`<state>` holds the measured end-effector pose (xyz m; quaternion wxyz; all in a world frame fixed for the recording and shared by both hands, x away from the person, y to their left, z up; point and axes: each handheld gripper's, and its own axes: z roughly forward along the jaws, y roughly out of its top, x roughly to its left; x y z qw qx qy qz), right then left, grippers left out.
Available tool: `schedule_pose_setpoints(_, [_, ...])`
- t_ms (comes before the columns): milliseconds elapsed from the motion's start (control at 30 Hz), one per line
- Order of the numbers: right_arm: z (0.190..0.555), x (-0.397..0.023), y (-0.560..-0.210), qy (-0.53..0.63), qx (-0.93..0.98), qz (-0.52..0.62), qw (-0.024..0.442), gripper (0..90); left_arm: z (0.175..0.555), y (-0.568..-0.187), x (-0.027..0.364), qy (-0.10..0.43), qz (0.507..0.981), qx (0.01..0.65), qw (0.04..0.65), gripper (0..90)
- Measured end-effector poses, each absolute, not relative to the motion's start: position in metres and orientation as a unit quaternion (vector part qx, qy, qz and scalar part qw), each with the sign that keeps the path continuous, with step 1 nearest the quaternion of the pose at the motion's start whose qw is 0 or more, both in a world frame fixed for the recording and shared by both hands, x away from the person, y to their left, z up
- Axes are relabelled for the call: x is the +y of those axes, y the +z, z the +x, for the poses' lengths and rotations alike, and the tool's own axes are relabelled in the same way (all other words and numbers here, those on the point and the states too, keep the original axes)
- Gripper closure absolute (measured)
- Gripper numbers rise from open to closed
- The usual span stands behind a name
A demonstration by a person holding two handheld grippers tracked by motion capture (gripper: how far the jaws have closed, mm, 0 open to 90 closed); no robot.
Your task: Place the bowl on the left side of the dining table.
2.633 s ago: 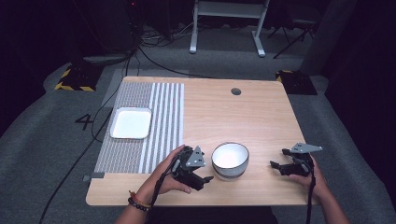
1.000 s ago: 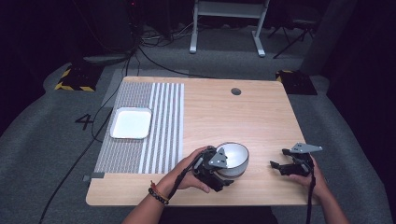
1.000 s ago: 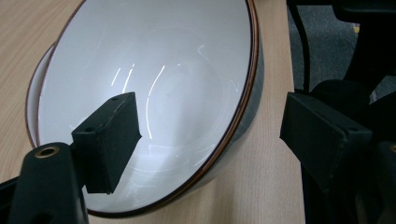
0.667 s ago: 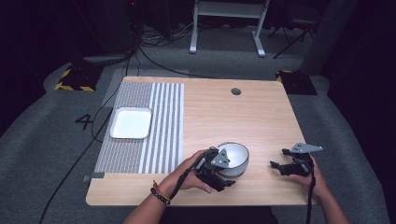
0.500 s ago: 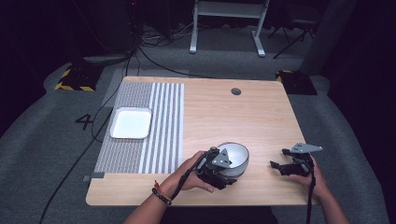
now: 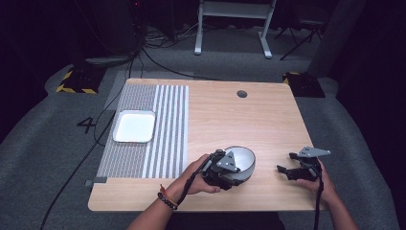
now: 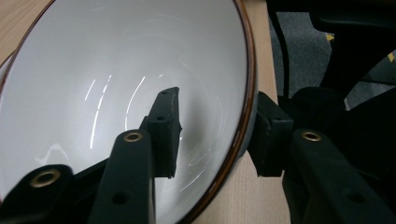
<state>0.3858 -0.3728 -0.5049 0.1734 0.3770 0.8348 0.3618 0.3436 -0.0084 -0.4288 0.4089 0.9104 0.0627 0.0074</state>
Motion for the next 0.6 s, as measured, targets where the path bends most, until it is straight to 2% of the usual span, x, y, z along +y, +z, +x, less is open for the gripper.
schedule_pose_setpoints(333, [0.386,-0.373,-0.505,0.362,0.835,0.377,0.174,15.7,0.339,-0.423,-0.018,0.010,0.915,0.040,0.402,77.1])
schedule_pose_setpoints(600, [0.386,-0.373,-0.505,0.362,0.835,0.377,0.173,15.7,0.337,-0.421,-0.020,0.021,0.913,0.038,0.405,79.9])
